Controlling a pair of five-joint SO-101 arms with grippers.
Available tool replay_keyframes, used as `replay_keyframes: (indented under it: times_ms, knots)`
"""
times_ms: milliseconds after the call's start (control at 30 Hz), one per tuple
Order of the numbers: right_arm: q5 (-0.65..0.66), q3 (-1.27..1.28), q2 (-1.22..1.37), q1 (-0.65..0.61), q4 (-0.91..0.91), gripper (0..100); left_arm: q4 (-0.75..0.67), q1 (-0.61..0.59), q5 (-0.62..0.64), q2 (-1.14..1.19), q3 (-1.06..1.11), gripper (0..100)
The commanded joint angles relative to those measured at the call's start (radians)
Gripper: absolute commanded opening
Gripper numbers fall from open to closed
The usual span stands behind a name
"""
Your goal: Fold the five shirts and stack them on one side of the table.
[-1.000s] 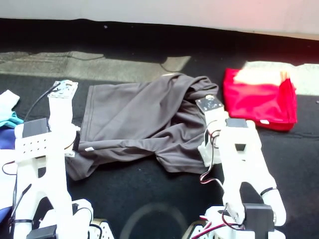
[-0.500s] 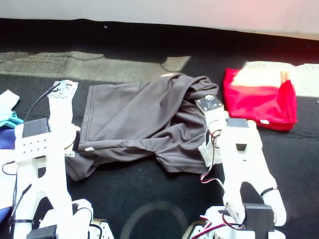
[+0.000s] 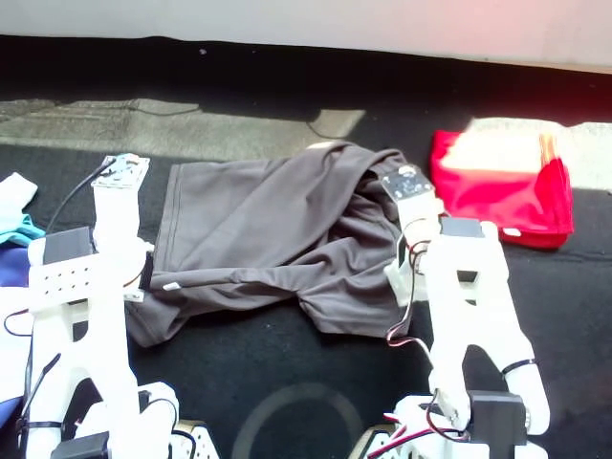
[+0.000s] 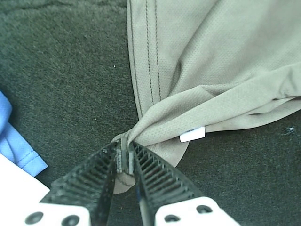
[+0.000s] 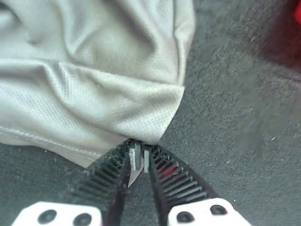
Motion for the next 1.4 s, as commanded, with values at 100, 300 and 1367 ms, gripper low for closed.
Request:
replay_keyframes:
  times_ms: [100,300,1367]
  knots:
    - [0.005,0.013,-0.054,-0.097,0.151,11.8,-0.014,0.008,-0.008,-0.024,-0.012,1]
    - [0.005,0.048,-0.045,-0.219,0.143,16.2,-0.028,0.012,-0.008,-0.024,-0.012,1]
    - [-0.064,-0.021,-0.263,0.007,-0.024,0.5,-0.021,0.033,0.014,-0.018,0.021,1]
